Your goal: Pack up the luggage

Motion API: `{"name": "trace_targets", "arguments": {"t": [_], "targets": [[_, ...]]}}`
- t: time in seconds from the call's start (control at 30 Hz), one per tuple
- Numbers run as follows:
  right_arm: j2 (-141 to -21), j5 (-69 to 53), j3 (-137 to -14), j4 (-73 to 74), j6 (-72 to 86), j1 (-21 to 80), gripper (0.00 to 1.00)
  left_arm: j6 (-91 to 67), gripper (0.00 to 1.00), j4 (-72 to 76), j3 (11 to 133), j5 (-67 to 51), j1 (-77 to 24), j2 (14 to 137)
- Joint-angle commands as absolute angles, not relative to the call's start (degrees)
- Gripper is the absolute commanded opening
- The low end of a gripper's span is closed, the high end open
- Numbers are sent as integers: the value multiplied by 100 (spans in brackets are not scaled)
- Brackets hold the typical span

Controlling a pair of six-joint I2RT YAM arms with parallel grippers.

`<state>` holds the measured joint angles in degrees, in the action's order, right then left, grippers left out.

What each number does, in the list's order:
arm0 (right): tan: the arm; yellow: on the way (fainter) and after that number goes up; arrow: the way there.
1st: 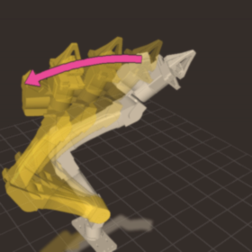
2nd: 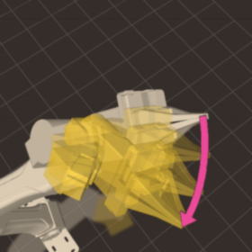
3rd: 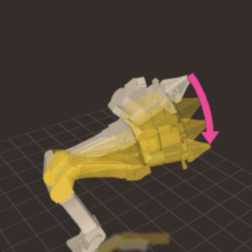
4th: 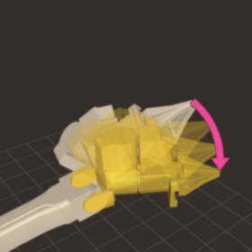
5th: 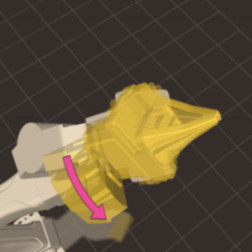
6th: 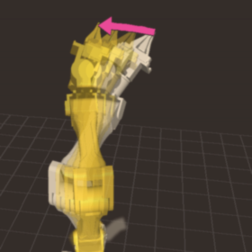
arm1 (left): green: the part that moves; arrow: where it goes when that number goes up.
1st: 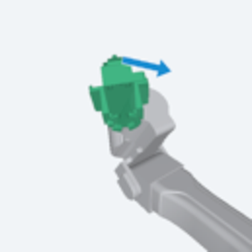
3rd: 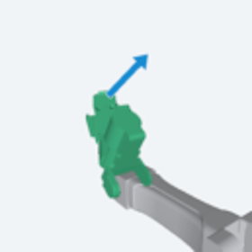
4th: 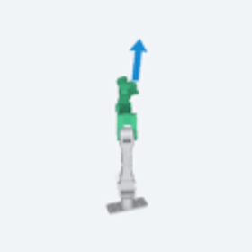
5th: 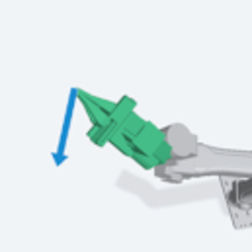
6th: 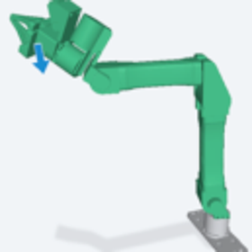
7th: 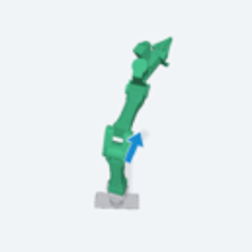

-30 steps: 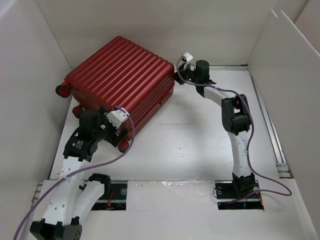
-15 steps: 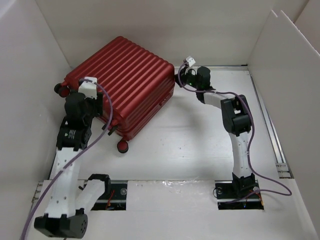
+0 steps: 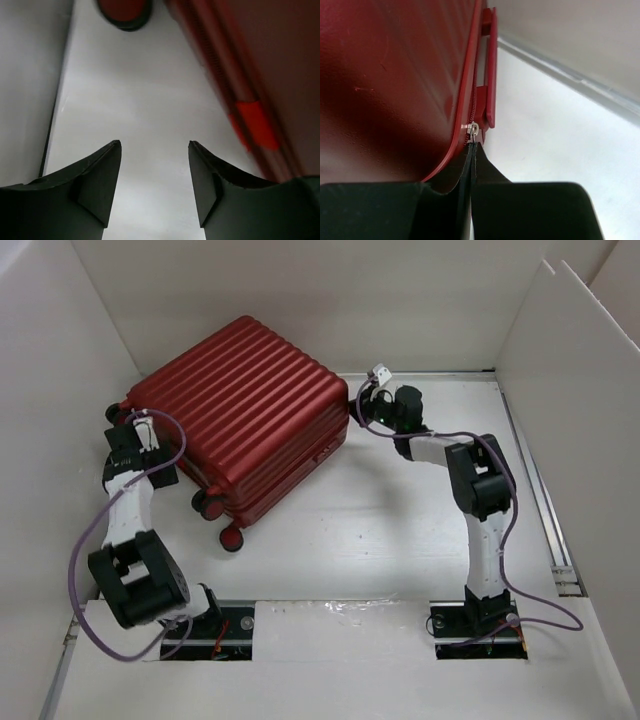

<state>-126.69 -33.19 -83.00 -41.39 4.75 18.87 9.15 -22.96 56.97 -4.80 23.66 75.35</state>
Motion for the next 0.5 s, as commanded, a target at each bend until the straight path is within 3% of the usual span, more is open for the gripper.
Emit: {"name": "trace_targets", "arguments": {"t": [0.0,0.17,0.33,0.47], "targets": [[-11875,-4562,-7622,-4824,896,2856,0,1659,53,-1564,5783,-1099,1841,8161],[-10560,-4246,-5832,-5273,949,3461,0,2284,53,-1319,5985,-1062,1082,8885],[-9195,-3544,-4353,-5203,949,4516,0,3285,53,-1152,5872,-1835,669,8571],[-8237,-2517,-3622,-4458,896,5526,0,4375,59,-1256,5818,-2346,247,8271]]}}
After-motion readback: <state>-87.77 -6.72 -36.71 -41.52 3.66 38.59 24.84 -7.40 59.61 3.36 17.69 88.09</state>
